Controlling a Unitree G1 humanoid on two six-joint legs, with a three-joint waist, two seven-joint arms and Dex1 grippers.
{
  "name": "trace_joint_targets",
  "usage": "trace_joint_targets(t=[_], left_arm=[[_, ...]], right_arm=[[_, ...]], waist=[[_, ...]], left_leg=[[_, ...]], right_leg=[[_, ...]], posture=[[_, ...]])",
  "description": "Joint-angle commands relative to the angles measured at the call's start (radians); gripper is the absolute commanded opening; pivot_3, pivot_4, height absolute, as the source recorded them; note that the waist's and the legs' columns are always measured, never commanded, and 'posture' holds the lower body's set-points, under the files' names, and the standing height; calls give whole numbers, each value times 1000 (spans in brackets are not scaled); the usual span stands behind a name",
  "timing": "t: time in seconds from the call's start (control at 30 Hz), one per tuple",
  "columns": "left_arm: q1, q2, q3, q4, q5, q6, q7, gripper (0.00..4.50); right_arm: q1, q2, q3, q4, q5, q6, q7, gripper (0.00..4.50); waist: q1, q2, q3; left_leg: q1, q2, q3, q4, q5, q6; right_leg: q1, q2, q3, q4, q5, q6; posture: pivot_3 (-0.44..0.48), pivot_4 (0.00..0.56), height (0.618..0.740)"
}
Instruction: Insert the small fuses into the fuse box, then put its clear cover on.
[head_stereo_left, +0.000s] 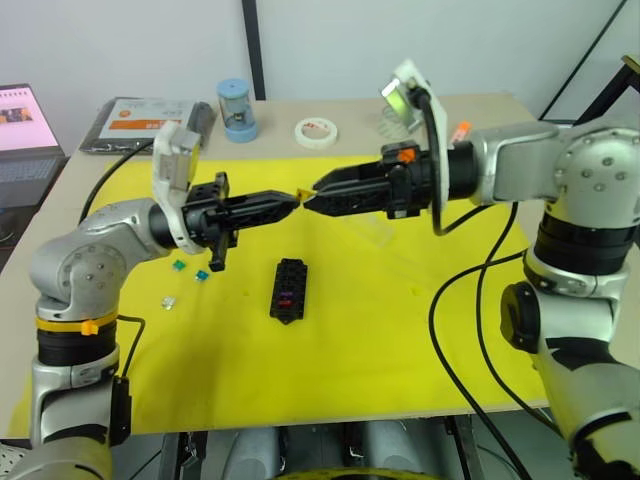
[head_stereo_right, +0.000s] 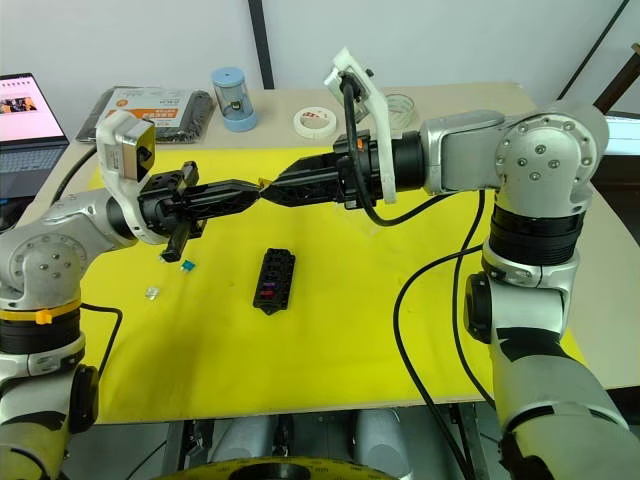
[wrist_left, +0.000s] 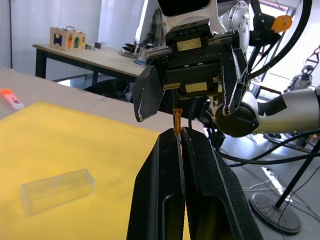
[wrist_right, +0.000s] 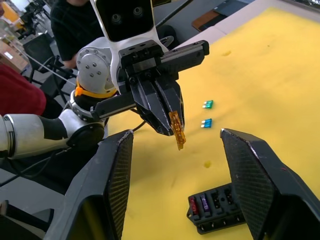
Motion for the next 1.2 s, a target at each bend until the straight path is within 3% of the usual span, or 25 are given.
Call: trace_joint_targets(t=[0.03,0.6,0.7,0.83,1.03,1.2], left_arm=[[-5,17,3,-25,-7,-23,-4,0],[-9,25,-9,-17,-3,-45,-4,0],[-7,26,-10,-16,-1,-46,-4,0],[-6,27,-11,-16,1,-45,-4,0],[-4,31,-20,-12,25,-58,2,0],[-2,121,-130,32,237,-186,-19,0]], right_arm=[[-32,-4,-27,-3,48,7,-18,1694],[-18,-11,-17,-12,107,7,-65,1694],[-16,-11,-15,-18,108,7,-64,1141],[-15,-8,-16,-20,113,7,-69,18],[-15,-12,-8,-30,110,6,-69,18],[13,-105,140,-149,14,-75,3,18]], waist=[[0,0,0],[0,0,0],[0,0,0],[0,0,0],[0,0,0],[1,0,0]], left_leg=[[0,0,0,0,0,0],[0,0,-1,0,0,0],[0,0,-1,0,0,0],[0,0,-1,0,0,0],[0,0,-1,0,0,0],[-1,0,-1,0,0,1]], right_leg=[[0,0,0,0,0,0],[0,0,0,0,0,0],[0,0,0,-1,0,0],[0,0,0,-1,0,0],[0,0,0,-1,0,0],[0,0,0,-1,0,0]], posture=[[0,150,740],[0,150,740],[0,150,740],[0,150,740],[0,150,740],[0,150,740]])
